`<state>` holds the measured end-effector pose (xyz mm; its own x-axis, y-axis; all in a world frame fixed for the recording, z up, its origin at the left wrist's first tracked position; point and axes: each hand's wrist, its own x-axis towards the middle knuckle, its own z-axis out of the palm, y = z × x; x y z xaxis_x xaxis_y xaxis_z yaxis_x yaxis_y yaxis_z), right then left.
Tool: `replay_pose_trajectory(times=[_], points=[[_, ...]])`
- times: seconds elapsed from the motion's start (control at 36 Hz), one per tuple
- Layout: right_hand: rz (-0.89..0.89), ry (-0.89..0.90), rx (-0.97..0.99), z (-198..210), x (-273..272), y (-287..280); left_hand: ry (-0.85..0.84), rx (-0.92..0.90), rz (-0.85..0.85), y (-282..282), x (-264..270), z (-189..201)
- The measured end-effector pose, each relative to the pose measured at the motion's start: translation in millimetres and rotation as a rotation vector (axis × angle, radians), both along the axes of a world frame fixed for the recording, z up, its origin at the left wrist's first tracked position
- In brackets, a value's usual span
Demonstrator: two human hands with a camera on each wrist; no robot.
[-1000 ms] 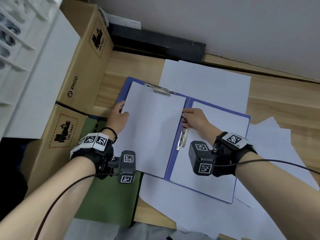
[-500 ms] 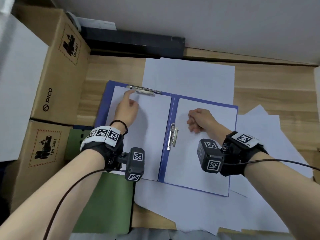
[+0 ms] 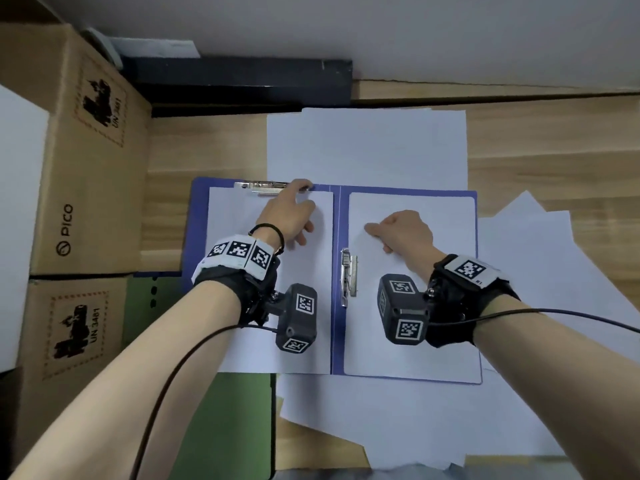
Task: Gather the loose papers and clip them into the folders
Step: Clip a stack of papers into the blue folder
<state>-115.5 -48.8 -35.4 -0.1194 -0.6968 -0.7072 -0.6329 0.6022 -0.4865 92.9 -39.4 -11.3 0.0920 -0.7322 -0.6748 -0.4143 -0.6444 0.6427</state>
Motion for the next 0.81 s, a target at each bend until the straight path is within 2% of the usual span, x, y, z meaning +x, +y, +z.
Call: replay_pose_trajectory(times=[0.19,0.36,0.44,0.53,0.67,0.81], points=[[0.042,0.065,-0.004,3.4,4.1,-10.6,-0.090,-0.187,0.189,0.8,12.5,10.5],[0.059,0.081,0.001,5.3,5.5,-15.3,-0.066,-0.301,0.395,5.1,38.3,7.5],[0.090,0.064,-0.003,5.9,9.8,-16.8,-0.058,-0.291,0.527,6.7,50.9,0.3],[0.066,0.006,0.024,6.9,20.7,-21.6,0.003,-0.262,0.590,10.7,61.9,-8.7],[-0.104,-0.152,0.103,4.8,36.2,-23.2,0.004,-0.220,0.604,11.4,74.3,-20.5],[-0.178,-0.211,0.109,0.4,32.4,-21.0,-0.047,-0.188,0.602,6.7,84.2,-30.5]])
